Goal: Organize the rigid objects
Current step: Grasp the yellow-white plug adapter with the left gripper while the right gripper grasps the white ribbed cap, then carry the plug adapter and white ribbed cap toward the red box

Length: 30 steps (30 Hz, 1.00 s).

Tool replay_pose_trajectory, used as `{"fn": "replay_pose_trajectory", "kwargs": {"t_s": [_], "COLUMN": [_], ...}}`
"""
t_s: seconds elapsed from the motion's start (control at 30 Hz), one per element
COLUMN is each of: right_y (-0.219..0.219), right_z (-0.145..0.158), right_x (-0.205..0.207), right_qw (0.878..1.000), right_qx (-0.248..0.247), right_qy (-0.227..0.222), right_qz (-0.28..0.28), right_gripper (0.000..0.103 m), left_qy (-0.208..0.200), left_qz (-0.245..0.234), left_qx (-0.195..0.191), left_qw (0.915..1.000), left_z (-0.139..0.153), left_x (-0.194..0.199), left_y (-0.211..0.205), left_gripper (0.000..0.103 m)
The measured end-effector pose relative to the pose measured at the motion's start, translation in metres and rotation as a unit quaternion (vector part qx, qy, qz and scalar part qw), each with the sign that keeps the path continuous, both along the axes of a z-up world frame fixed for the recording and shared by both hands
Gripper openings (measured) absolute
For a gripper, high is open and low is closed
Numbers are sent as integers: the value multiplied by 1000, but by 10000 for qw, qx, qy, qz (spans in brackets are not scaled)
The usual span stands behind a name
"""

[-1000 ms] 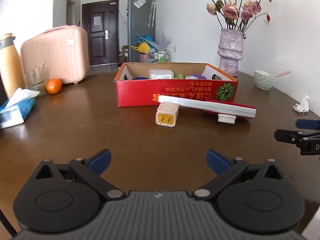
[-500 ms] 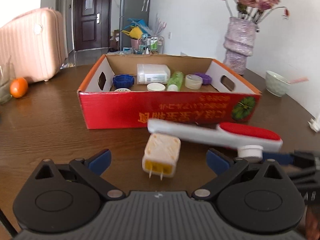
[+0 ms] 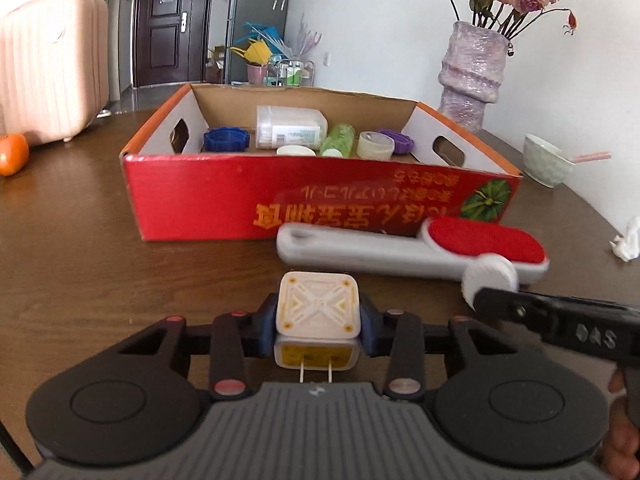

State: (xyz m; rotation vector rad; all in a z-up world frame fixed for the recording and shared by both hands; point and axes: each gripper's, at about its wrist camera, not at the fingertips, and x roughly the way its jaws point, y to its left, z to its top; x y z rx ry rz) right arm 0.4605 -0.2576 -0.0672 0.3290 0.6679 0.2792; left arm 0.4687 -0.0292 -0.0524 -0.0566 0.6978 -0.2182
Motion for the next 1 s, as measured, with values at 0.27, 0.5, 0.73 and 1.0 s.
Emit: {"fn": "replay_pose_trajectory", "kwargs": {"t_s": [0.27, 0.5, 0.73, 1.0], "right_y": [4, 17, 16, 8], "right_z": [8, 31, 50, 71], "right_x": [-28, -101, -179, -246], "right_qw": [9995, 9939, 9858, 9789], "right_qx": [-170, -576, -883, -939], "right_qy": [-253, -850, -1340, -1786], "right_qz": [61, 404, 501, 313], "right_gripper": [15, 15, 15, 15], "left_qy": [-252, -754, -1302, -1841], "left_qz": [194, 292, 775, 1033], "left_qx": [16, 203, 399, 320], "left_qw": [9995, 9965, 9876, 9769], "left_z": [14, 32, 50, 79], "left_x": [-64, -137, -207, -274], "left_y": [9, 10, 19, 34], "left_gripper": [39, 39, 39, 39]}}
